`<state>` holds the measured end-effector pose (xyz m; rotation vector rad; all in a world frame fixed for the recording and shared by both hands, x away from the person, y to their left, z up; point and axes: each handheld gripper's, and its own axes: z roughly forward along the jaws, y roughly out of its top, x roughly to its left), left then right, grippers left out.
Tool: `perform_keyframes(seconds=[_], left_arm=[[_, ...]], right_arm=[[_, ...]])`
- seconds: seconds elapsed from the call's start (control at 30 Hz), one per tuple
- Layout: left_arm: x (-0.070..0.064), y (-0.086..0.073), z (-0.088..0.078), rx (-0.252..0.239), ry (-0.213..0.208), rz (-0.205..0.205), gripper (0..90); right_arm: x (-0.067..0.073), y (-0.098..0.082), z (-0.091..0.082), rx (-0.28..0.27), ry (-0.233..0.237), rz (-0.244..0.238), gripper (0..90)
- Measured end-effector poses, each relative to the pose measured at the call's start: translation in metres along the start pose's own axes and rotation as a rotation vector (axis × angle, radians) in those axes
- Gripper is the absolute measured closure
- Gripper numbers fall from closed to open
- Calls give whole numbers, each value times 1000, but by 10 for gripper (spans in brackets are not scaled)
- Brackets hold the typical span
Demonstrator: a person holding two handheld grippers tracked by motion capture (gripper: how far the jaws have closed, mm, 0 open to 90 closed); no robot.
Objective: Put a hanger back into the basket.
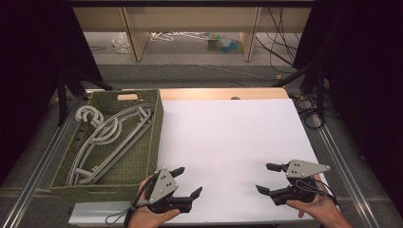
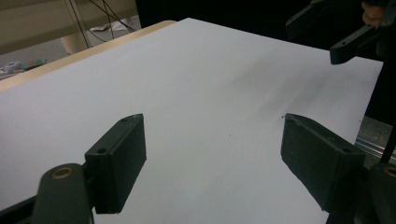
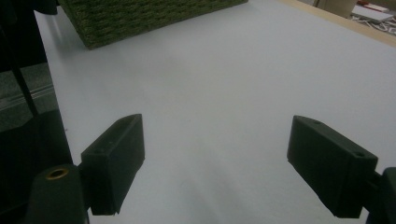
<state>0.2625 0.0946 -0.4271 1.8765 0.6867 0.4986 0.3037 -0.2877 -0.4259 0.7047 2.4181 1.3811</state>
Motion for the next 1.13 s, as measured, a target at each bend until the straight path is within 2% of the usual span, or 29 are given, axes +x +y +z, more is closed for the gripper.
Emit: perform_keyframes(seconds=[0.03, 0.1, 0.2, 0.27, 0.37, 0.47, 0.5, 0.63, 1.13], left_arm=[[-2, -3, 1, -1, -5, -6, 213], [-4, -9, 0, -3, -2, -5, 210], [-6, -14, -1, -15, -15, -33, 197], [-4, -13, -3, -24, -9, -22, 195], [1, -13, -6, -52, 1, -30, 195], [4, -14, -8, -44, 10, -27, 198], [4, -14, -8, -41, 12, -26, 198], [4, -15, -9, -57, 7, -39, 199], [5, -16, -11, -53, 11, -32, 196]], right_arm=[[2, -1, -2, 18, -12, 6, 197], [5, -2, -4, 10, -30, 1, 197], [8, -6, -7, -12, -35, 11, 196], [10, -8, -10, -4, -54, 15, 193], [12, -11, -13, -13, -60, 19, 191], [13, -13, -16, -18, -66, 23, 188], [14, -13, -16, -12, -60, 40, 187], [14, -14, -16, -13, -66, 31, 185], [13, -15, -15, -17, -70, 27, 182]])
